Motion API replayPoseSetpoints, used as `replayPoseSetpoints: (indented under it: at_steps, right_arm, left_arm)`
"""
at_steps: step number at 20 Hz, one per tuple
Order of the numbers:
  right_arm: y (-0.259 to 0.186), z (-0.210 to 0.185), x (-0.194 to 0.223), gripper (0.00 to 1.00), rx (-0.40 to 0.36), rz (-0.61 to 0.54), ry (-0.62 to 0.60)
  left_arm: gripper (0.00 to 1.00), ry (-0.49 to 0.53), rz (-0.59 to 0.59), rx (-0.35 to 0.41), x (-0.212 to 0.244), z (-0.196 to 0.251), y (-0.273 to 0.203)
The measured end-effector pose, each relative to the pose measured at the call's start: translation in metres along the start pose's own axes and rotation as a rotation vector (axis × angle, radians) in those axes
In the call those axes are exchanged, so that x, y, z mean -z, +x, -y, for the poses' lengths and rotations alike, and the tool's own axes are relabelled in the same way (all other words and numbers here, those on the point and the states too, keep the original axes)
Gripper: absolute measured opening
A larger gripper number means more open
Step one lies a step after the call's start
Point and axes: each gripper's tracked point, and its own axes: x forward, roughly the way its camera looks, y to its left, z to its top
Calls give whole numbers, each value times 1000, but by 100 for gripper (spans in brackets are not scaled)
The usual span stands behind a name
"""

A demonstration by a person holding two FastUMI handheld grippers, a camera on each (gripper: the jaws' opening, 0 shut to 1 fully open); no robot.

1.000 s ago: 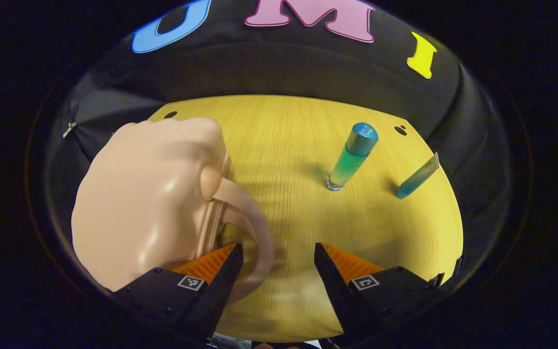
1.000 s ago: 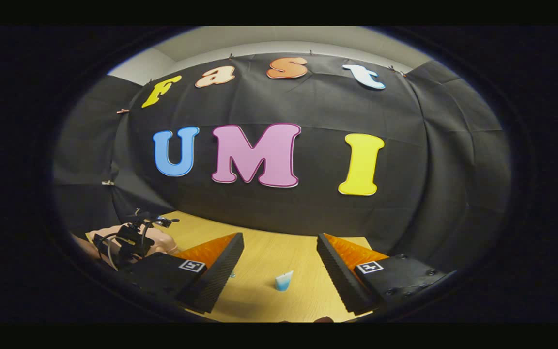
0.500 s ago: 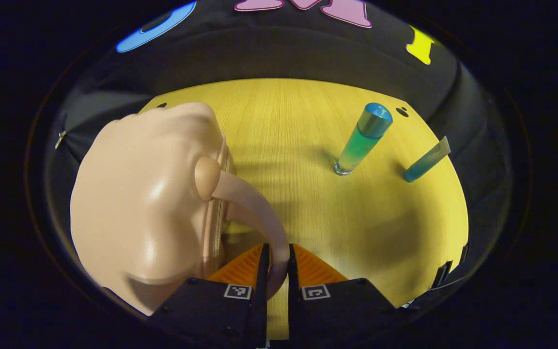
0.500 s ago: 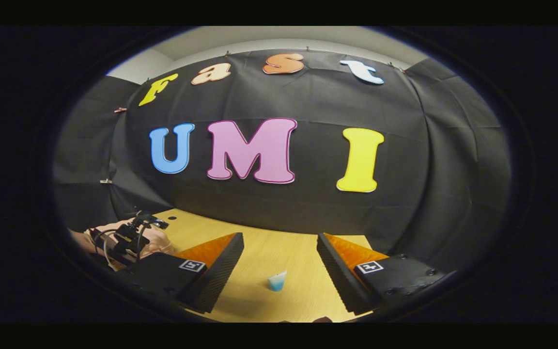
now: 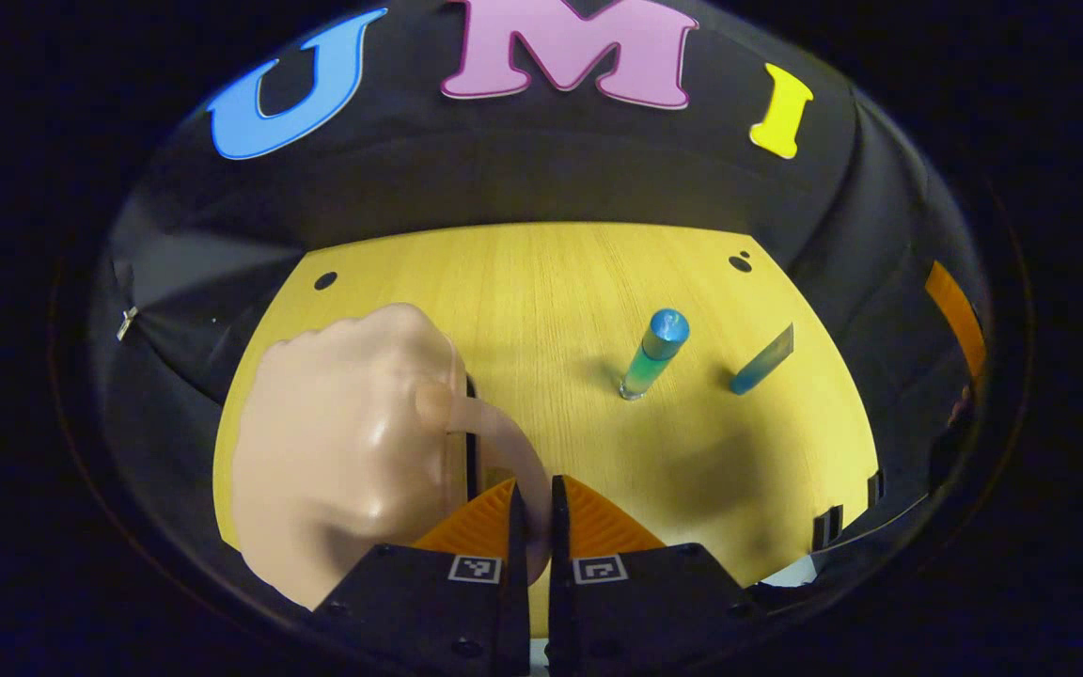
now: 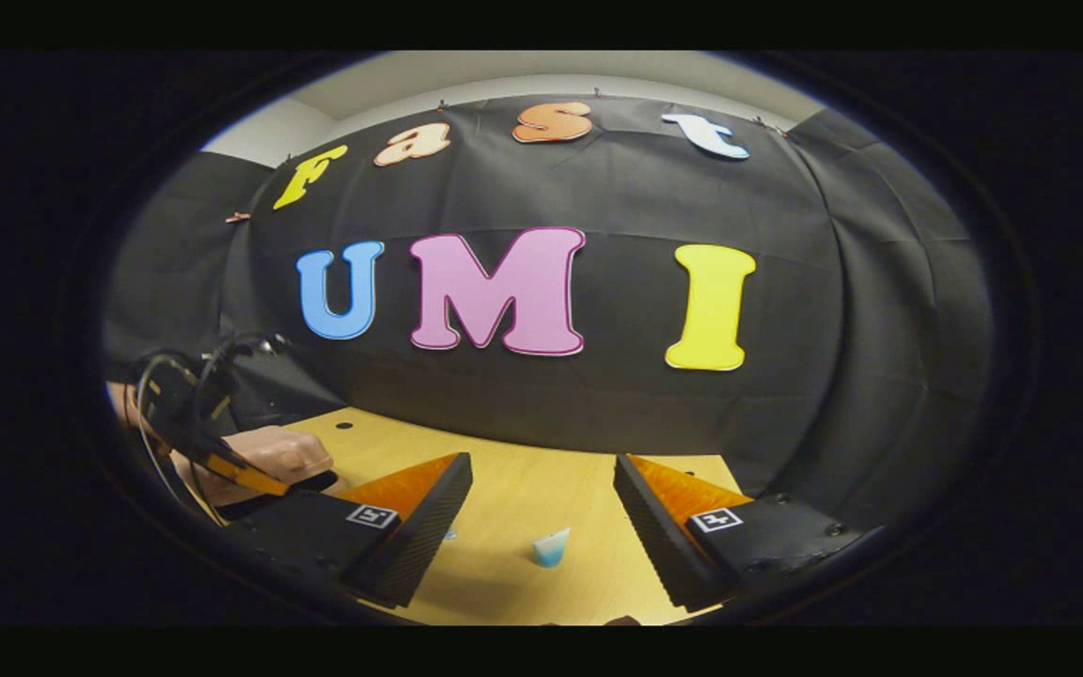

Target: First open the suitcase, pack the skin care products into it, and then close the suitcase.

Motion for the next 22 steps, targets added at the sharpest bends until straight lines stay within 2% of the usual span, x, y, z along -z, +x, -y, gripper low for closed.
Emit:
replayPoseSetpoints:
  at_steps: [3, 5, 8, 13, 16, 19, 22]
  right_arm:
    - [8, -12, -1, 96, -38, -8, 11]
    - [11, -16, -4, 96, -34, -7, 2]
    - [7, -25, -15, 96, -5, 11, 15]
    - [-8, -49, -35, 96, 78, 49, -35]
    - [-9, -73, -38, 96, 105, 35, -55]
    - [-12, -99, -41, 96, 128, 22, -18]
    - [-19, -112, -38, 96, 183, -12, -23]
  left_arm:
    - [13, 0, 91, -63, -40, -49, -58]
    - [13, -16, 133, -104, -57, -87, -86]
    - [11, -66, 202, -141, -73, -150, -120]
    - [11, -57, 280, -258, -70, -278, -148]
    - [11, -75, 273, -310, -51, -362, -132]
    - [11, -70, 201, -376, -7, -444, -94]
    - [11, -151, 96, -346, 46, -504, -42]
